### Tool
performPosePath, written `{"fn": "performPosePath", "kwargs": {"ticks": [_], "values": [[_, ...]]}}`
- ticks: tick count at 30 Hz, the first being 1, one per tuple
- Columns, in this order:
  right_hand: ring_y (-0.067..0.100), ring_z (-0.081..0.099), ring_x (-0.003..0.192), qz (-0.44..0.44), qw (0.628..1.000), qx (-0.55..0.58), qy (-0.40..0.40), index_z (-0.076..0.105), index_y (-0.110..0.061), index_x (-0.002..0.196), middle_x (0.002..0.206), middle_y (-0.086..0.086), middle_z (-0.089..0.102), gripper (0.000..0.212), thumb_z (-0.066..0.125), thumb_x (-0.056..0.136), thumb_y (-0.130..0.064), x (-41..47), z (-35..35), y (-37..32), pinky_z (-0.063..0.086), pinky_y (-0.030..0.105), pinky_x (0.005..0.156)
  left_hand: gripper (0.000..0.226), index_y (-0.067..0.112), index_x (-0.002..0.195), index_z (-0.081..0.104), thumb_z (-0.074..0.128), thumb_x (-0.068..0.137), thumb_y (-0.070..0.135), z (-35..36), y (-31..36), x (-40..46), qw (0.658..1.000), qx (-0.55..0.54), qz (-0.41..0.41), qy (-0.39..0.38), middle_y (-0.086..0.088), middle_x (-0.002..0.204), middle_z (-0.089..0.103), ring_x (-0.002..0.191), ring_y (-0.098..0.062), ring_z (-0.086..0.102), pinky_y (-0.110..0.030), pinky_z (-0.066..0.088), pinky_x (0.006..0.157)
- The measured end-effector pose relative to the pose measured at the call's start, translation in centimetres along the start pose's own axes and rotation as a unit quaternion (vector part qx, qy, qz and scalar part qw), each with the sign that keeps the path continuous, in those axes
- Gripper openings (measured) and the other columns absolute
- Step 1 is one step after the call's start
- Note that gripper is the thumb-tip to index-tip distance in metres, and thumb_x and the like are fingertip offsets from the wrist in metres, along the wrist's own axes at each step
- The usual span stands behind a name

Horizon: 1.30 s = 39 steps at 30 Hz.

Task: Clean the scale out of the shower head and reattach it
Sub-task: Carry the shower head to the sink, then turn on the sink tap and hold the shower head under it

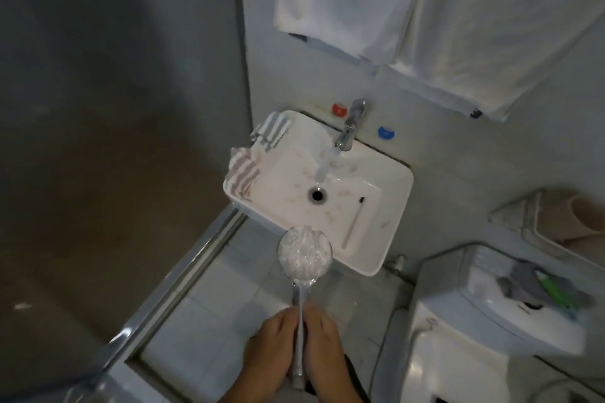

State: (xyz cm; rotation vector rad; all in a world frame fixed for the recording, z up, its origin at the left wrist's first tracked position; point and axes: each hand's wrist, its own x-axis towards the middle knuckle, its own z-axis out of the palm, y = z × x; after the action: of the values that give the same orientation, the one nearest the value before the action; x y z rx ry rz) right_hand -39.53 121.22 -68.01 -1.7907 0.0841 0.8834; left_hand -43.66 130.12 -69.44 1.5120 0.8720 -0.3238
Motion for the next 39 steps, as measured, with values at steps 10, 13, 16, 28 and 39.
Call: {"fn": "performPosePath", "kwargs": {"ticks": [10,13,16,28,39], "values": [[0.014,0.065,0.077,-0.111,0.971,-0.173,0.118,0.062,-0.036,0.102,0.087,-0.001,0.068,0.052,0.023,0.089,-0.068,4.9,0.3,-2.2,0.051,0.032,0.070,0.031,0.016,0.081,0.074,0.054,0.092,0.037,-1.8,3.5,4.7,0.995,-0.086,0.046,-0.011,-0.006,0.077,0.076,0.079,-0.019,0.072,-0.043,0.054,0.084],[0.014,0.065,0.067,-0.121,0.956,-0.174,0.202,0.058,-0.048,0.093,0.072,-0.001,0.069,0.035,0.023,0.093,-0.049,7.3,-1.5,-3.8,0.052,0.035,0.067,0.032,0.002,0.084,0.070,0.050,0.097,0.023,-2.4,5.3,6.4,0.993,-0.102,0.055,-0.023,-0.012,0.072,0.072,0.068,-0.024,0.069,-0.043,0.056,0.072],[0.015,0.059,0.049,-0.118,0.950,-0.116,0.264,0.059,-0.033,0.081,0.050,0.004,0.062,0.034,0.028,0.094,-0.038,10.0,-4.3,-5.8,0.051,0.039,0.057,0.035,-0.013,0.087,0.057,0.044,0.099,0.017,-2.9,7.5,8.2,0.986,-0.160,0.028,-0.038,-0.023,0.063,0.063,0.050,-0.031,0.063,-0.035,0.055,0.045],[0.014,0.053,0.045,-0.134,0.962,0.010,0.238,0.059,-0.012,0.070,0.050,0.008,0.059,0.032,0.043,0.098,-0.010,20.7,-12.9,-10.9,0.046,0.028,0.049,0.040,-0.005,0.090,0.063,0.046,0.098,0.030,0.3,13.1,18.3,0.987,-0.149,-0.066,0.015,-0.008,0.058,0.053,0.033,-0.018,0.040,-0.018,0.032,0.039],[0.015,0.057,0.060,-0.063,0.990,0.057,0.109,0.058,-0.011,0.098,0.077,0.006,0.064,0.028,0.043,0.100,-0.034,28.6,-14.7,-18.0,0.043,0.020,0.048,0.045,-0.006,0.096,0.063,0.052,0.095,0.037,0.1,15.9,23.0,0.989,-0.082,-0.118,-0.018,-0.008,0.067,0.051,0.033,-0.017,0.038,-0.016,0.029,0.038]]}}
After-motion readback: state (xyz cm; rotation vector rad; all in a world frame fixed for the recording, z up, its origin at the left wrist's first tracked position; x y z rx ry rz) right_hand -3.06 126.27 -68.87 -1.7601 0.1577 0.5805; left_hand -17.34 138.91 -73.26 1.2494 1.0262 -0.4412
